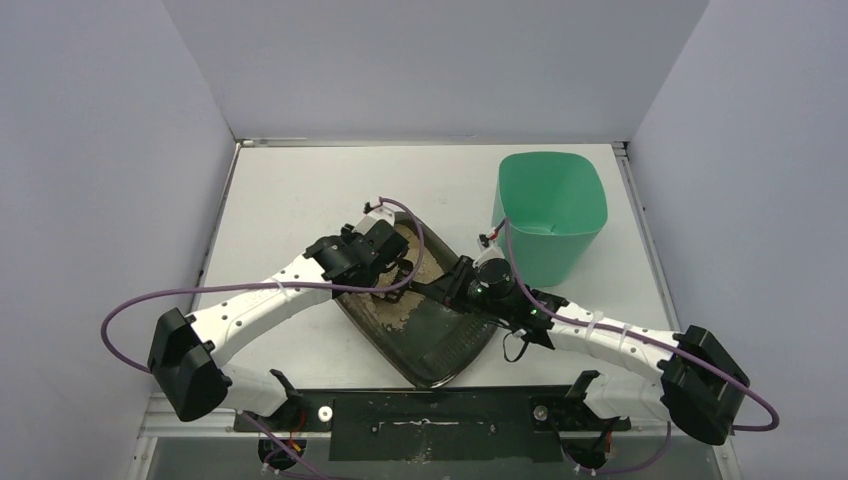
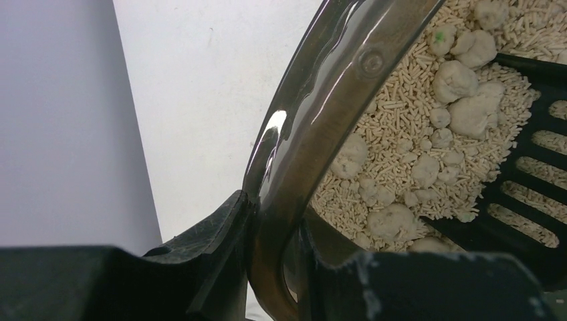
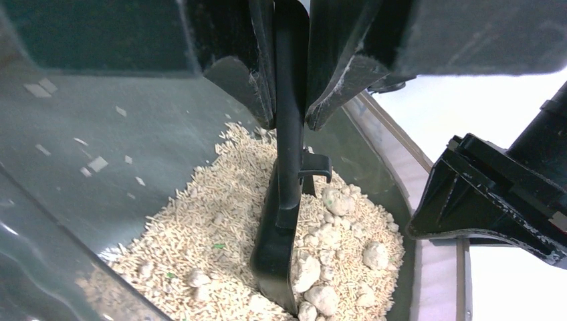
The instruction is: Clean the litter box
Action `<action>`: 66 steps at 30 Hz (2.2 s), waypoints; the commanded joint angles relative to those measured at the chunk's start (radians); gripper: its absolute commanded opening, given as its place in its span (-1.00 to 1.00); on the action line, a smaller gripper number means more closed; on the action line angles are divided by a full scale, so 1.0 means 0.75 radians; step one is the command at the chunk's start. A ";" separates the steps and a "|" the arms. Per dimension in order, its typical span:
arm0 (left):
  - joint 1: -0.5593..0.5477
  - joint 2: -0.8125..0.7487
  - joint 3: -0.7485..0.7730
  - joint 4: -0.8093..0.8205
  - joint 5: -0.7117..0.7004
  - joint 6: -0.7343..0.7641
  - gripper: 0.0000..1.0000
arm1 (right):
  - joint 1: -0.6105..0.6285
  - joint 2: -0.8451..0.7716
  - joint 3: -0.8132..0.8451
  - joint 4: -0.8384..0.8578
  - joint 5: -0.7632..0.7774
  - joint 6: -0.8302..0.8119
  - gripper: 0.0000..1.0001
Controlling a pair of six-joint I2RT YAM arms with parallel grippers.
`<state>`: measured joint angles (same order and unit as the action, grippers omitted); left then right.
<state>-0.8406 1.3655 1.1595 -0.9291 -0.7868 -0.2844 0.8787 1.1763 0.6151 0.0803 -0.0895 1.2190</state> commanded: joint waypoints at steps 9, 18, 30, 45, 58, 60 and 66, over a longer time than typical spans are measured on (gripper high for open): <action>-0.101 -0.116 0.110 0.154 -0.090 -0.042 -1.00 | 0.019 0.113 -0.148 0.481 -0.079 -0.032 -1.00; 0.064 -0.114 -0.028 0.290 0.062 -0.041 -1.00 | -0.079 0.076 -0.242 0.537 -0.212 -0.064 -1.00; 0.218 -0.052 -0.129 0.389 0.221 -0.054 -1.00 | -0.219 -0.070 -0.421 0.622 -0.346 -0.094 -1.00; 0.268 0.044 -0.185 0.443 0.288 -0.054 -0.68 | -0.315 -0.159 -0.491 0.742 -0.408 -0.070 -1.00; 0.325 0.046 -0.185 0.472 0.394 -0.022 -0.11 | -0.409 -0.197 -0.567 0.925 -0.494 0.020 -1.00; 0.325 0.026 -0.180 0.490 0.435 -0.016 0.04 | -0.410 -0.196 -0.593 1.007 -0.485 0.044 -1.00; 0.333 -0.023 -0.099 0.452 0.493 -0.032 0.31 | -0.453 -0.194 -0.649 1.078 -0.507 0.117 -1.00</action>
<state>-0.6003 1.4078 1.0000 -0.6247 -0.4568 -0.2943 0.5671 1.0622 0.1593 0.7074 -0.4690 1.2510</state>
